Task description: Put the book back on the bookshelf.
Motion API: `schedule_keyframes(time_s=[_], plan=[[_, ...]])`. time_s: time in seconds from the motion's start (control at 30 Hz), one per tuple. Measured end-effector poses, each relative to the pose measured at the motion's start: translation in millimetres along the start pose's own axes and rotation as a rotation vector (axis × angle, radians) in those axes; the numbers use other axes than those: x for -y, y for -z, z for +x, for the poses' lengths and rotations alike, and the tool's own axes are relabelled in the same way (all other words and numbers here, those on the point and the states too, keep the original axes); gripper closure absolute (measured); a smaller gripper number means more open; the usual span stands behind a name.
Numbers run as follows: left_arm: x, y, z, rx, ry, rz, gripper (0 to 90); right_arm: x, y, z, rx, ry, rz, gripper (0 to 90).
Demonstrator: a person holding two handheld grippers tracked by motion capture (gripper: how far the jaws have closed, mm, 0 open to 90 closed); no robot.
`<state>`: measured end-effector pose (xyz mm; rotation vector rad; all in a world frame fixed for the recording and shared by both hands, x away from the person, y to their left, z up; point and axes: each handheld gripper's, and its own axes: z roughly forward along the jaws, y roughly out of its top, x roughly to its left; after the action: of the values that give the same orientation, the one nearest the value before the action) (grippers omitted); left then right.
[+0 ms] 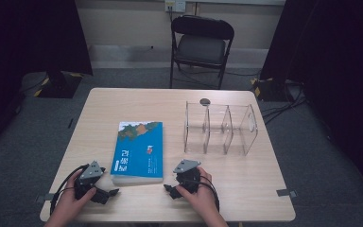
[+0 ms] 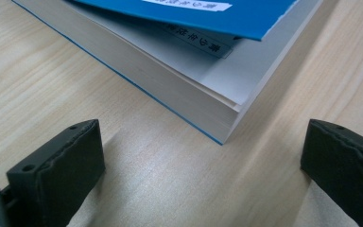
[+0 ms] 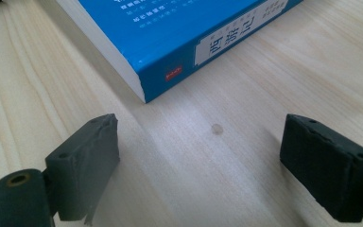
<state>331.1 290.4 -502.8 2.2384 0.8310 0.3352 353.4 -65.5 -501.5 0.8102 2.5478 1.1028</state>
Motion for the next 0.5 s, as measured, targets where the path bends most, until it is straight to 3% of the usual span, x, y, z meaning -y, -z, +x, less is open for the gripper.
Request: schedule_keyframes(time_s=[0.07,0.3,0.43,0.5], plan=[[-0.2,-1.5,-0.5,0.003,0.013,-0.016,0.0,0.1,0.1,0.3,0.002,0.001,0.0,11.9],[-0.7,-0.7,0.4,-0.003,-0.005,-0.002,0.0,0.0,0.0,0.3,0.003,0.0,0.0,11.7],[-1.0,-1.6,-1.2,-0.008,0.015,-0.01,0.0,0.0,0.1,0.7,0.007,-0.003,-0.001,12.1],[-1.4,-1.2,-0.2,-0.009,0.004,0.001,0.0,0.3,0.9,1.5,0.01,-0.015,0.001,13.1]])
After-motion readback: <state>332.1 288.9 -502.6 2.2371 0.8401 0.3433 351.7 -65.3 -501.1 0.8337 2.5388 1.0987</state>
